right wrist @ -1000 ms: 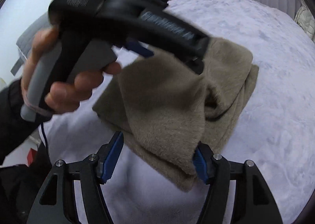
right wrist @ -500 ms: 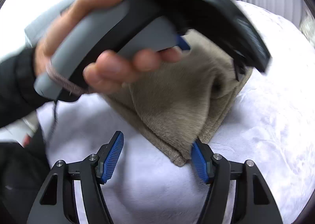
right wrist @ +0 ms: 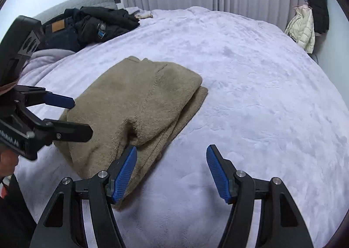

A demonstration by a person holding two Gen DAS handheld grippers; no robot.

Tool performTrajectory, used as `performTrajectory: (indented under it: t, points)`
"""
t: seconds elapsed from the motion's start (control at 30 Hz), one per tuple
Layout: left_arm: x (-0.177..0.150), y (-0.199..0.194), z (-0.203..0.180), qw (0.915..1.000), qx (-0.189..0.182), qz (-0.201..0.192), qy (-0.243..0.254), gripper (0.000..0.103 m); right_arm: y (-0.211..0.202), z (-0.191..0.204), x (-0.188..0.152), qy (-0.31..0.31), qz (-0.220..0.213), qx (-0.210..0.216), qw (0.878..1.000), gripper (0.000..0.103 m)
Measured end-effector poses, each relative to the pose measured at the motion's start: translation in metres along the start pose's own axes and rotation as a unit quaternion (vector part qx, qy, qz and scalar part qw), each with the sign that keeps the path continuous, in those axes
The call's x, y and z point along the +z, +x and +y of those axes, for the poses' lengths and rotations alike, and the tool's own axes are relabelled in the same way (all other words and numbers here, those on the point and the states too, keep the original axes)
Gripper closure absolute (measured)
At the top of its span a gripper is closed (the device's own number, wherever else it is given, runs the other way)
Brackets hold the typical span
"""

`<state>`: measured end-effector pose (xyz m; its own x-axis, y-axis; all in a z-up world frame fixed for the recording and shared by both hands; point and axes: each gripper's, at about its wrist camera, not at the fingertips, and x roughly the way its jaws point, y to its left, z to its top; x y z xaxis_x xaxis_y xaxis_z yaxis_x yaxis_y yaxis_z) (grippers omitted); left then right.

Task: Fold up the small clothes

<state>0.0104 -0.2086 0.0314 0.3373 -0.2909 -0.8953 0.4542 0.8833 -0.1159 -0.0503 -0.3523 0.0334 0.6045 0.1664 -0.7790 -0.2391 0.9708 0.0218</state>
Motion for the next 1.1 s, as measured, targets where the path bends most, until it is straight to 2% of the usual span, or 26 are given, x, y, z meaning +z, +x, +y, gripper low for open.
performTrajectory:
  t: [0.1,0.2,0.27,0.33,0.37,0.43,0.53,0.57,0.63,0.7,0.83,0.9,0.93,0.97,1.0,1.07,1.1]
  points:
    - [-0.009,0.014,-0.002,0.9998,0.011,0.007,0.015,0.0,0.021,0.003,0.006,-0.016,0.002,-0.026,1.0,0.033]
    - [-0.016,0.019,-0.004,0.9997,0.008,0.016,0.018,0.0,0.028,-0.011,0.006,0.027,-0.008,-0.039,0.999,0.033]
    - [-0.02,0.022,-0.003,0.9996,0.009,0.022,0.012,0.0,0.031,-0.024,-0.004,0.074,0.002,-0.045,0.996,0.033]
    - [-0.022,0.026,-0.003,0.9997,0.007,0.022,0.008,0.0,0.037,-0.037,-0.012,0.099,0.019,-0.111,0.989,0.051]
    - [-0.022,0.027,-0.004,0.9997,0.011,0.021,0.011,0.0,0.038,-0.048,-0.019,0.119,0.026,-0.099,0.988,0.051]
    - [-0.021,0.022,-0.003,0.9997,0.006,0.02,0.013,0.0,0.025,-0.059,-0.022,0.149,0.004,-0.063,0.987,0.051]
    - [-0.019,-0.002,0.006,0.9998,-0.022,-0.001,0.001,0.0,-0.006,-0.051,-0.016,0.142,-0.028,-0.047,0.988,0.051]
    - [-0.018,-0.015,0.011,0.9994,-0.026,-0.025,-0.001,0.0,-0.019,-0.043,-0.01,0.131,-0.045,-0.028,0.99,0.05]
    - [-0.015,-0.036,0.026,0.9975,-0.005,-0.069,-0.013,0.0,-0.034,-0.018,0.004,0.093,-0.068,-0.012,0.993,0.043]
    - [-0.012,-0.042,0.051,0.9954,0.014,-0.082,-0.048,0.0,-0.035,0.011,0.019,0.053,-0.078,-0.013,0.995,0.037]
    - [-0.021,-0.019,0.104,0.9912,0.022,-0.04,-0.124,0.0,-0.008,0.06,0.036,-0.001,-0.052,0.033,0.998,0.037]
    - [-0.033,0.001,0.112,0.9922,0.03,-0.004,-0.121,0.0,0.011,0.074,0.034,-0.016,-0.022,0.049,0.998,0.037]
    - [-0.041,0.01,0.115,0.9929,0.029,0.009,-0.115,0.0,0.023,0.076,0.028,-0.028,-0.004,0.034,0.999,0.037]
    - [-0.048,0.013,0.12,0.9933,0.006,0.013,-0.115,0.0,0.034,0.075,0.02,-0.04,0.012,0.005,0.999,0.038]
    - [-0.053,0.011,0.124,0.9925,-0.007,0.01,-0.121,0.0,0.043,0.07,0.012,-0.044,0.021,-0.004,0.999,0.038]
    - [-0.059,-0.004,0.124,0.9932,-0.012,-0.008,-0.115,0.0,0.038,0.062,0.003,-0.035,0.015,0.006,0.999,0.038]
    - [-0.063,-0.013,0.12,0.9951,-0.007,-0.022,-0.096,0.0,0.033,0.062,0.003,-0.033,0.017,0.005,0.999,0.038]
